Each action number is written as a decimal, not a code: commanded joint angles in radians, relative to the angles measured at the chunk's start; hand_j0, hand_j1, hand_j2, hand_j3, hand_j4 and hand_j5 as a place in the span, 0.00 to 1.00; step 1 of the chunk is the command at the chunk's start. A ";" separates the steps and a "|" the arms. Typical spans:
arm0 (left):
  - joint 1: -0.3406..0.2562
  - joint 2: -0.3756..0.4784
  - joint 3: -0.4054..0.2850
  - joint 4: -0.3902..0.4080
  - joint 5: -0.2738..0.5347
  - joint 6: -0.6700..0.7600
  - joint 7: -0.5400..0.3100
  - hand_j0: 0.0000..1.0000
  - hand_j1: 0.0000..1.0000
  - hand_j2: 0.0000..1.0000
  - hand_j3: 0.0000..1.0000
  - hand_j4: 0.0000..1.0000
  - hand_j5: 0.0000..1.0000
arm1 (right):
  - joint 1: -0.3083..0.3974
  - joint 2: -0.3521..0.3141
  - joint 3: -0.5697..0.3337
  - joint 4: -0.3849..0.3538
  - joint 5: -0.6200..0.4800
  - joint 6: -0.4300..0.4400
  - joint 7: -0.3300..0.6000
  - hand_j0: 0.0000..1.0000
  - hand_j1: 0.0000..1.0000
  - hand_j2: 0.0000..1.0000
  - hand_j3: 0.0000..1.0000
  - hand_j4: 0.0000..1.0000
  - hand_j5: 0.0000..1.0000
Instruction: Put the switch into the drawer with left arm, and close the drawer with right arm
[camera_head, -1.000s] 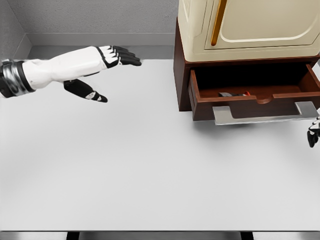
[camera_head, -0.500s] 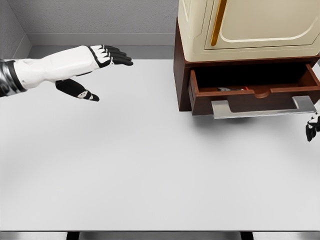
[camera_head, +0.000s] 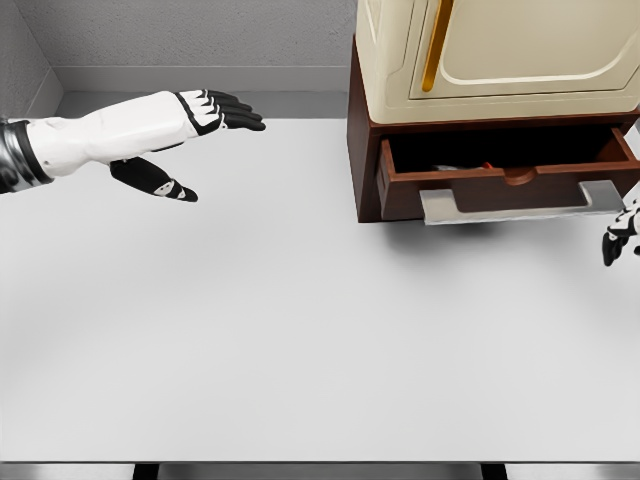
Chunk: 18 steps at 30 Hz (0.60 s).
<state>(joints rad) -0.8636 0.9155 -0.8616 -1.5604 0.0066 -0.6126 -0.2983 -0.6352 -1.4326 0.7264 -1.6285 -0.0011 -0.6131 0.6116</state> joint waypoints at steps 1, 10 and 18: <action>0.000 0.002 0.001 0.000 0.007 0.002 0.001 1.00 1.00 1.00 1.00 1.00 1.00 | 0.000 0.008 -0.001 0.012 -0.005 0.002 -0.001 0.52 0.52 0.52 0.52 0.52 0.52; -0.002 0.002 0.001 0.011 0.007 0.002 0.001 1.00 1.00 1.00 1.00 1.00 1.00 | -0.012 0.015 -0.001 0.042 -0.017 0.002 -0.001 0.52 0.52 0.52 0.52 0.52 0.52; -0.003 0.002 0.001 0.011 0.007 0.002 0.001 1.00 1.00 1.00 1.00 1.00 1.00 | -0.020 0.020 -0.002 0.062 -0.019 0.002 -0.001 0.52 0.52 0.52 0.52 0.52 0.52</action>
<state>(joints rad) -0.8667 0.9164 -0.8618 -1.5495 0.0066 -0.6126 -0.2983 -0.6551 -1.4124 0.7247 -1.5691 -0.0156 -0.6134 0.6111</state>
